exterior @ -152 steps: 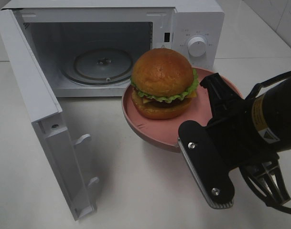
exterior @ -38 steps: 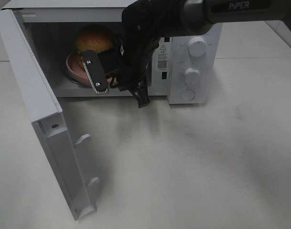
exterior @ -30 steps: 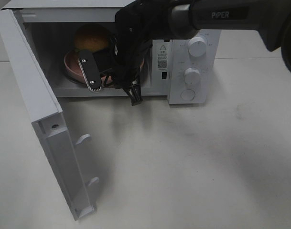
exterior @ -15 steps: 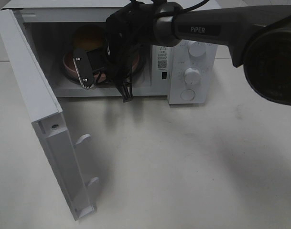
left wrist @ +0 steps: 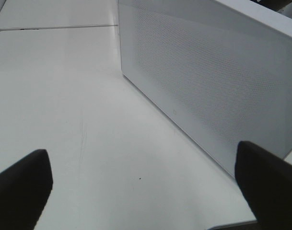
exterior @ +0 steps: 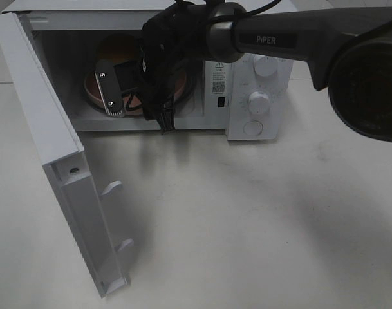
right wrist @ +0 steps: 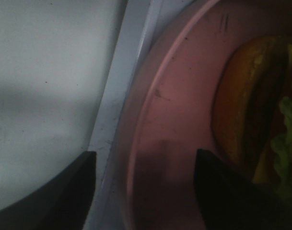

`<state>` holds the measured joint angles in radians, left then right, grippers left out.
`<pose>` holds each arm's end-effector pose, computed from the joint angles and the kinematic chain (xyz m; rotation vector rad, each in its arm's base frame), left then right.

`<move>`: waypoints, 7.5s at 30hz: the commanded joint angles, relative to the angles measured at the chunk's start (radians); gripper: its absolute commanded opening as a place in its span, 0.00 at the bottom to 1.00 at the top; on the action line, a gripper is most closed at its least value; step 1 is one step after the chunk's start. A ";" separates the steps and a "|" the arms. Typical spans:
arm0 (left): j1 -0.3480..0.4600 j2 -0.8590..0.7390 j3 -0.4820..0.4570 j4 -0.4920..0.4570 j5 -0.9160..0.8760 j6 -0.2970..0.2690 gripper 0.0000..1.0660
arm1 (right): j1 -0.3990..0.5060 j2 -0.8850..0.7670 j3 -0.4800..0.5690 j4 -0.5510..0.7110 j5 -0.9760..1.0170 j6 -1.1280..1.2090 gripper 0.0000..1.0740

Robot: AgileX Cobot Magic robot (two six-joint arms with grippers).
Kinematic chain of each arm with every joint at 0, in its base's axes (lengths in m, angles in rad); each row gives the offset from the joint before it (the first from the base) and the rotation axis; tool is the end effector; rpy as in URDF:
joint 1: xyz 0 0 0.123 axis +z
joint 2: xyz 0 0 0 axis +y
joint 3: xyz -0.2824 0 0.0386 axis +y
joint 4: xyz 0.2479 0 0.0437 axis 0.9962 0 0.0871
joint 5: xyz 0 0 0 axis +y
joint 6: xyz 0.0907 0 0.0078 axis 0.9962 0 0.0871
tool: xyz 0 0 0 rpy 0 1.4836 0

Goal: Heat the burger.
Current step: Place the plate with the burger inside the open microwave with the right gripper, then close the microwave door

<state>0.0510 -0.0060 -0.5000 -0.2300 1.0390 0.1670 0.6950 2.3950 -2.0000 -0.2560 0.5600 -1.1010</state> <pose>-0.0051 -0.0182 0.2806 0.1242 1.9945 -0.1341 0.4213 0.3353 0.1634 -2.0481 1.3684 -0.4420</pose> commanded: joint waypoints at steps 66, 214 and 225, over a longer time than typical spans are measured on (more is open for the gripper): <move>-0.005 -0.023 0.003 -0.006 -0.009 0.001 0.92 | 0.016 -1.058 1.142 0.005 -0.141 0.519 0.71; -0.005 0.259 -0.019 -0.002 -0.273 0.024 0.27 | -0.634 -2.426 1.494 0.188 0.469 1.101 0.71; -0.005 0.480 0.020 -0.003 -0.478 0.034 0.00 | -0.634 -2.426 1.494 0.188 0.469 1.101 0.71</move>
<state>0.0510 0.4680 -0.4840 -0.2260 0.5950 0.1980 0.0670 -0.0050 -0.5100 -0.0700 1.0360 0.0000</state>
